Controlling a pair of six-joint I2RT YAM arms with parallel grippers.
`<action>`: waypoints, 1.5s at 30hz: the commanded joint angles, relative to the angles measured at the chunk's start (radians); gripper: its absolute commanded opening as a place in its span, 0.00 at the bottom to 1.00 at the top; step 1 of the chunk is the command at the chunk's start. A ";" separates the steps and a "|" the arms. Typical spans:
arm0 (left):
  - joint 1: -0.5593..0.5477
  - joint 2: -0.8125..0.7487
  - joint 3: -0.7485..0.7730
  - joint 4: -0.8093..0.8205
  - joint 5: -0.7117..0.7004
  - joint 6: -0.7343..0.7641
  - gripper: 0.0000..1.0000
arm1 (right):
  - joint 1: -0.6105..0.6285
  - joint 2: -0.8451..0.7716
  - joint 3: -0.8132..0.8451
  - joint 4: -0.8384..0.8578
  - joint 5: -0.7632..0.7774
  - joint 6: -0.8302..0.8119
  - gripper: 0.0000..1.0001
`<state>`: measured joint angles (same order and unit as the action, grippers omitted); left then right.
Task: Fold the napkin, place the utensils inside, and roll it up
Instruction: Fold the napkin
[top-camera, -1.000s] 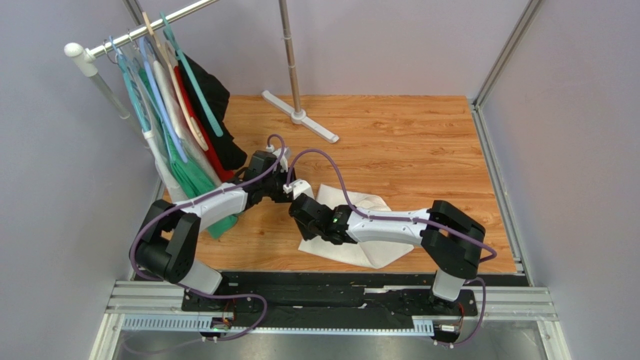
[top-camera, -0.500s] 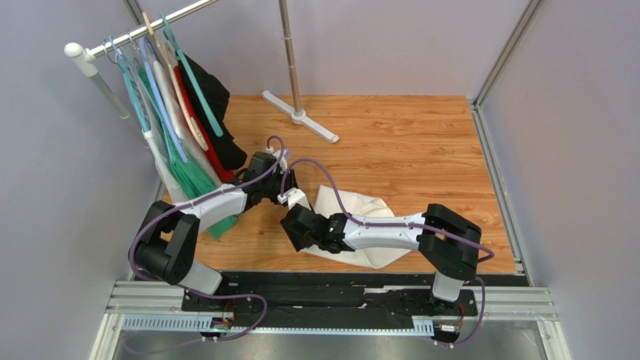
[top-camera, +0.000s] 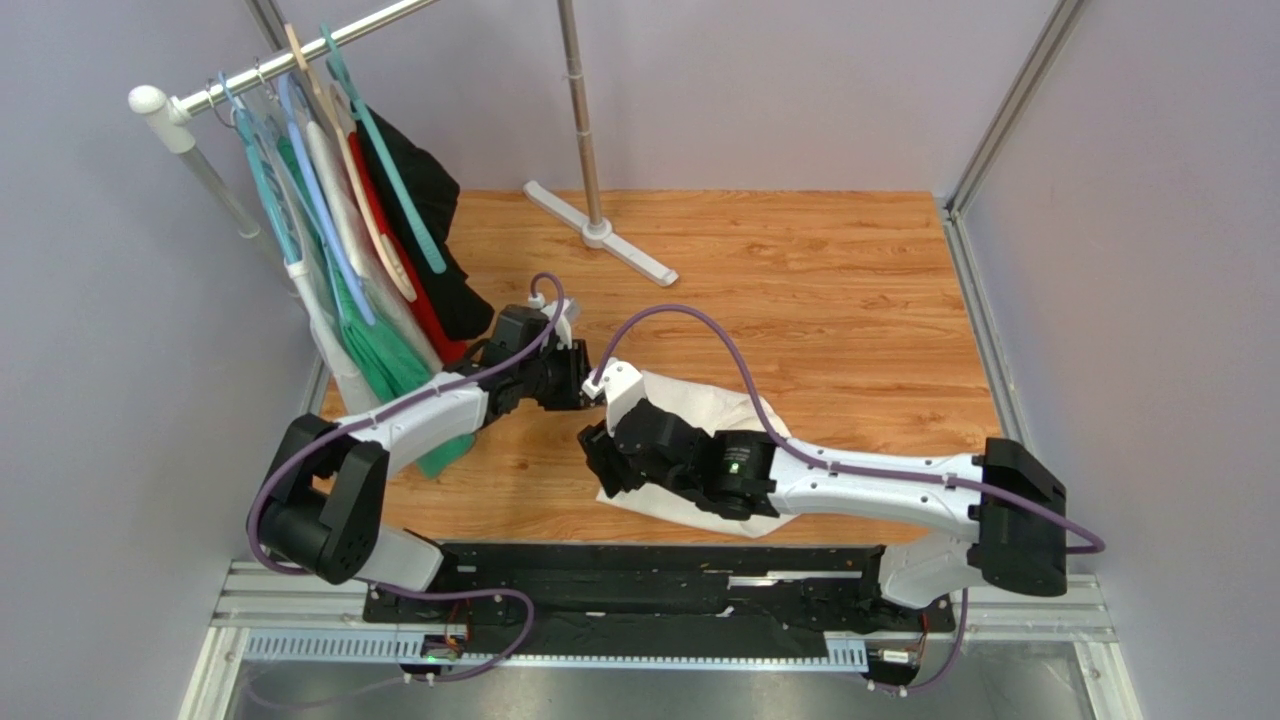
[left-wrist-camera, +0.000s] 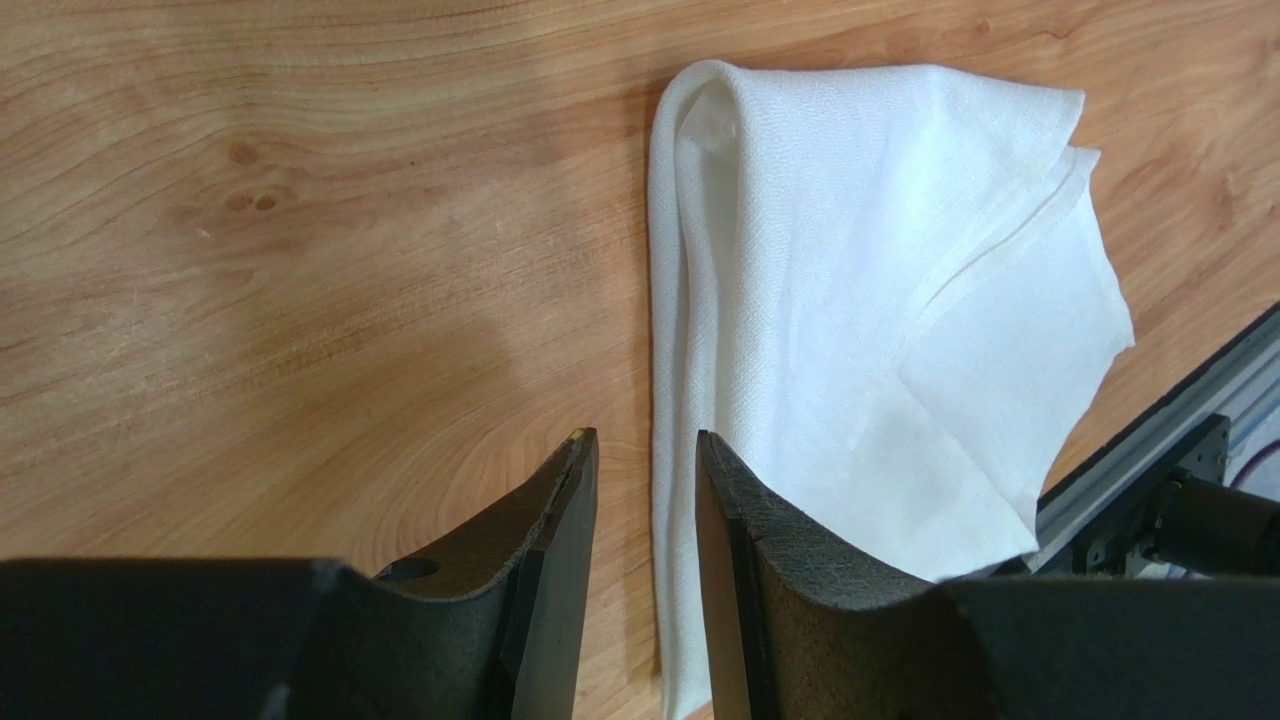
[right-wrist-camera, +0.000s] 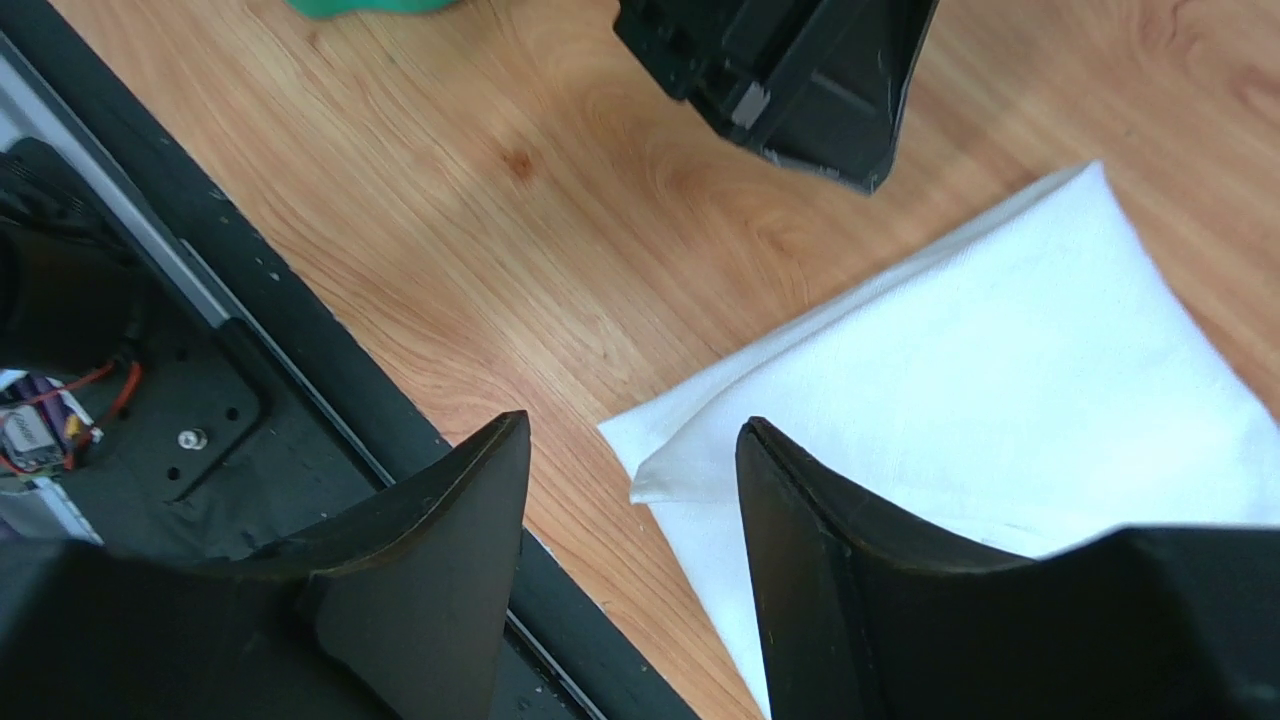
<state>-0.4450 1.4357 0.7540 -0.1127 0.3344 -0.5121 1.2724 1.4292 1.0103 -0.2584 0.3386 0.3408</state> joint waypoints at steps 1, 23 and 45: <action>0.003 -0.029 -0.005 0.001 0.005 0.017 0.39 | -0.014 -0.006 -0.003 0.053 0.005 -0.048 0.58; 0.002 -0.017 -0.065 0.044 0.064 -0.002 0.40 | -0.096 0.264 0.037 0.005 -0.110 0.156 0.32; 0.002 -0.020 -0.071 0.045 0.063 0.003 0.39 | -0.021 0.280 0.125 -0.134 0.019 0.179 0.37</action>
<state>-0.4446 1.4307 0.6918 -0.0883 0.3843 -0.5144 1.2411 1.7451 1.1065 -0.3767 0.3008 0.4969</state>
